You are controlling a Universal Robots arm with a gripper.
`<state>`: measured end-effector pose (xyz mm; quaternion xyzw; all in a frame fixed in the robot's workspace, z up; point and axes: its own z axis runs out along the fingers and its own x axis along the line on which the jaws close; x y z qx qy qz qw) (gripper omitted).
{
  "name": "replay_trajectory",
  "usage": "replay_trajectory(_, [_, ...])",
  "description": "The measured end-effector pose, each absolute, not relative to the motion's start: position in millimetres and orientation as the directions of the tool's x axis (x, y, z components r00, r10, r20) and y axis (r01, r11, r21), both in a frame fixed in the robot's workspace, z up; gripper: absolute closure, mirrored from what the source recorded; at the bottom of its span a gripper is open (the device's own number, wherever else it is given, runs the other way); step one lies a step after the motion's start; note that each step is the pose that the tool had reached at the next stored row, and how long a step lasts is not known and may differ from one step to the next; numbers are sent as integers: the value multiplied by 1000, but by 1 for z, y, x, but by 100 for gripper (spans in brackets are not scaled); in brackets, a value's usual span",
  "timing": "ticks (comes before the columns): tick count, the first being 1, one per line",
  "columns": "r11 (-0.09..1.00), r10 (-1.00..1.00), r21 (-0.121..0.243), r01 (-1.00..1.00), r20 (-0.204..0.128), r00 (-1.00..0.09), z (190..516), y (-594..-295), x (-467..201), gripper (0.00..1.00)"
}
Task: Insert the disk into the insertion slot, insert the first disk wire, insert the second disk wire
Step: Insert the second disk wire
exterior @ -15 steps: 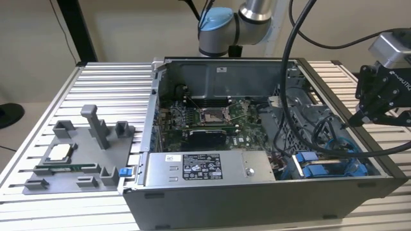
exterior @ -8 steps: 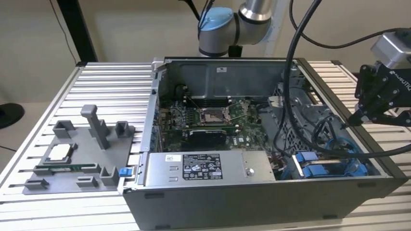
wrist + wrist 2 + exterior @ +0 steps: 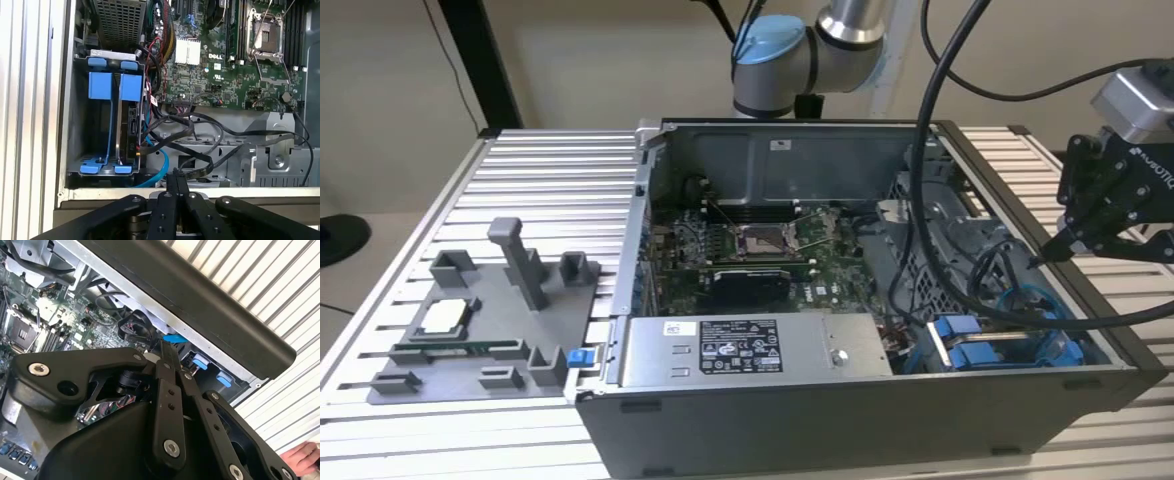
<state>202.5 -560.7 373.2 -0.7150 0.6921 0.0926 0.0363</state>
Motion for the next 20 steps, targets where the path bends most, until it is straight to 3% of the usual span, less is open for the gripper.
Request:
replay_trajectory(8, [-40, -983, 77, -996, -183, 25, 373, -561, 202, 100])
replay_trajectory(9, [-40, -983, 77, -996, -183, 25, 373, -561, 202, 0])
replay_trajectory(20, [-40, -981, 79, -996, -190, 25, 371, -561, 203, 0])
